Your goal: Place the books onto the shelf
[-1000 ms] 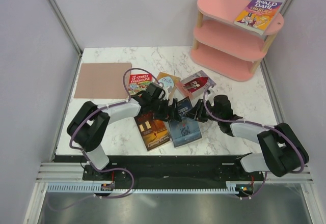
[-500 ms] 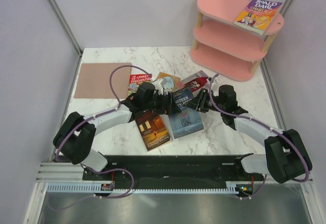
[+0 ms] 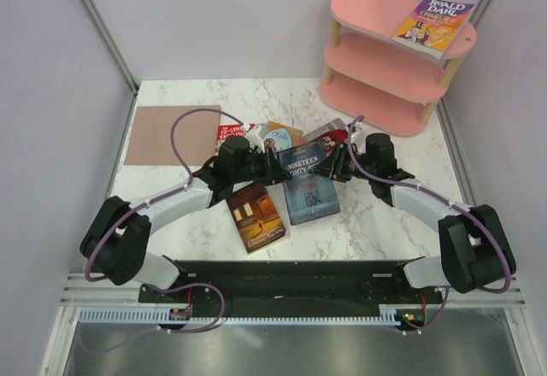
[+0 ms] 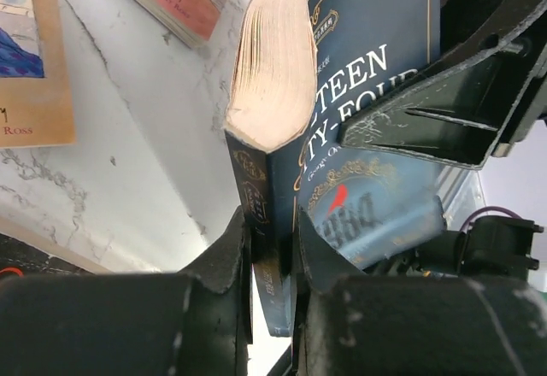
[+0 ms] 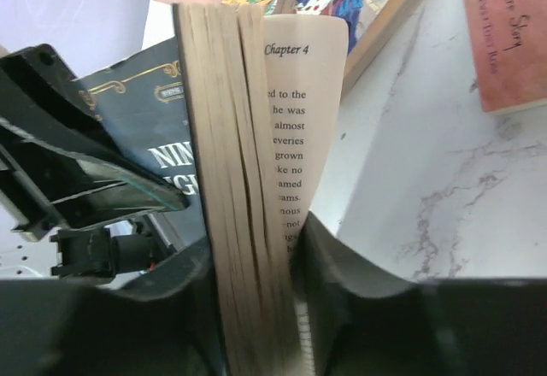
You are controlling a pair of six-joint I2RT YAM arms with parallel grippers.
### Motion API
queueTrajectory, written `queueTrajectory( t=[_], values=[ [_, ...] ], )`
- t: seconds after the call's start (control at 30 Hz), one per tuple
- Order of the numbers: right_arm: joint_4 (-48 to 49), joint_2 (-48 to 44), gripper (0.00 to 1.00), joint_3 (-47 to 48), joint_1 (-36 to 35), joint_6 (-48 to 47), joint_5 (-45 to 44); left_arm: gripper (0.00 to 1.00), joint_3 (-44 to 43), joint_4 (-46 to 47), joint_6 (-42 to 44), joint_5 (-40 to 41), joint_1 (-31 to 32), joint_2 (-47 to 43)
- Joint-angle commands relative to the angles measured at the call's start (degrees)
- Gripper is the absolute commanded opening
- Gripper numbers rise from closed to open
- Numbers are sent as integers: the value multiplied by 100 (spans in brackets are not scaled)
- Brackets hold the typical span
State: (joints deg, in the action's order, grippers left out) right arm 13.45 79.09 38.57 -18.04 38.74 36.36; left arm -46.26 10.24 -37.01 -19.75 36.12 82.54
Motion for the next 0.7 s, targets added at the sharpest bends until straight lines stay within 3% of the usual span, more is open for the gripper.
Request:
queueTrajectory(
  t=[0.0, 0.07, 0.33, 0.47, 0.57, 0.67],
  values=[
    [-177, -183, 48, -199, -42, -33, -172, 2, -770, 743, -25, -581, -69, -283],
    [-176, -288, 57, -332, 37, -60, -252, 2, -1023, 778, -121, -801, -157, -178],
    [270, -1386, 71, -1342, 731, 334, -43, 2, -1877, 997, -411, -1909, -439, 367],
    [904, -1914, 79, -1940, 1101, 784, 283, 2, -1983, 1777, -946, -2296, -527, 649],
    [1036, -2143, 82, -2160, 1101, 967, 380, 2, -2053, 2139, -1315, -2490, -571, 842],
    [1789, -2345, 84, -2484, 1101, 1353, 433, 2, -2237, 2666, -1771, -2841, -571, 1140]
  ],
)
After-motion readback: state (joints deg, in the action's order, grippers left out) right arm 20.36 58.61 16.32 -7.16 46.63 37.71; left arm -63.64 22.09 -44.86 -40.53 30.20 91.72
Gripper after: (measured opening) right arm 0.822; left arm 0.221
